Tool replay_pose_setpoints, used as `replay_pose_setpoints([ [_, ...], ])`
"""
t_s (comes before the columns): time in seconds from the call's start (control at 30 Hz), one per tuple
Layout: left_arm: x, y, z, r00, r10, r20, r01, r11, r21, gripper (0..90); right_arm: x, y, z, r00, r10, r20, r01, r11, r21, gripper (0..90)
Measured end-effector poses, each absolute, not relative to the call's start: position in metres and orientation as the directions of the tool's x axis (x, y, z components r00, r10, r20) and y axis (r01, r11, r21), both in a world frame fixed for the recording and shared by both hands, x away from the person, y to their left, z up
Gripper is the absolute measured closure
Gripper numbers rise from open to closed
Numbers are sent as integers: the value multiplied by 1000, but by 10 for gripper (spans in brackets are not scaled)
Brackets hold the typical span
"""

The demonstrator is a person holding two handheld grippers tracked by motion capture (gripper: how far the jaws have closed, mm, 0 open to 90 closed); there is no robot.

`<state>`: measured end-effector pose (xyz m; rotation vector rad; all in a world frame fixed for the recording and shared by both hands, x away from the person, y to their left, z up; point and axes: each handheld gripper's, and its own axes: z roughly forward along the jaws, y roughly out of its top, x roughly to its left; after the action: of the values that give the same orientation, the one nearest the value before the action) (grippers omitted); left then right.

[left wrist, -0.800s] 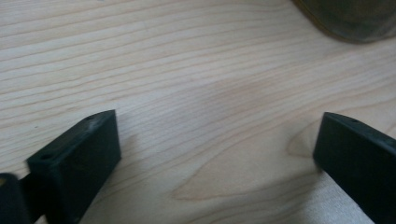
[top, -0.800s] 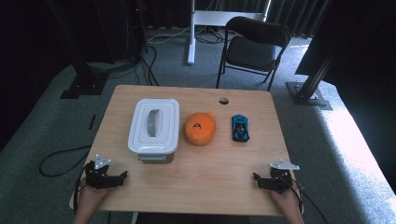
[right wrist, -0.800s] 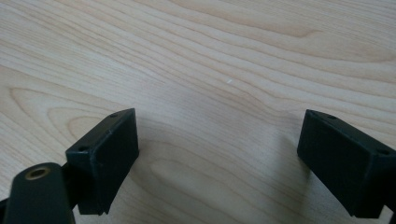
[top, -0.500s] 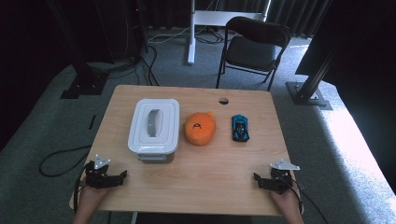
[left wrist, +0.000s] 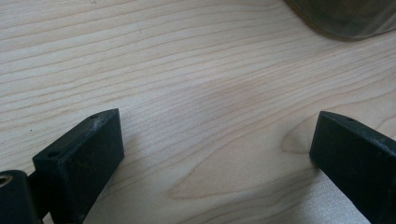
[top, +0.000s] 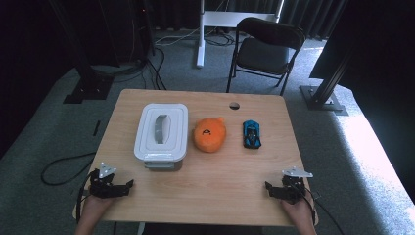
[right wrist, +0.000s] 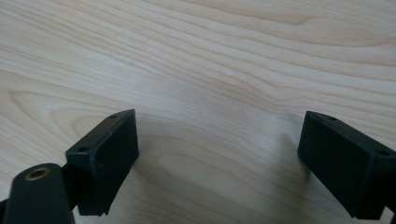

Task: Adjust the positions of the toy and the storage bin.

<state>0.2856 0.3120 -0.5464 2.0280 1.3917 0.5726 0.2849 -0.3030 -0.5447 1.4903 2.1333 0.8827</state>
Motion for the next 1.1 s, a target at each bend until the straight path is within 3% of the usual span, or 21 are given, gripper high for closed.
replay_pose_setpoints([
  [0.47, 285, 312, -546, 356, 934, 12, 672, -265, 691, 32, 298, -293, -523, -338, 940, 51, 668, 201, 716, 116],
  [1.1, 285, 312, -546, 356, 935, 13, 672, -266, 691, 32, 350, -269, -500, -257, 965, 60, 656, 128, 744, 116],
])
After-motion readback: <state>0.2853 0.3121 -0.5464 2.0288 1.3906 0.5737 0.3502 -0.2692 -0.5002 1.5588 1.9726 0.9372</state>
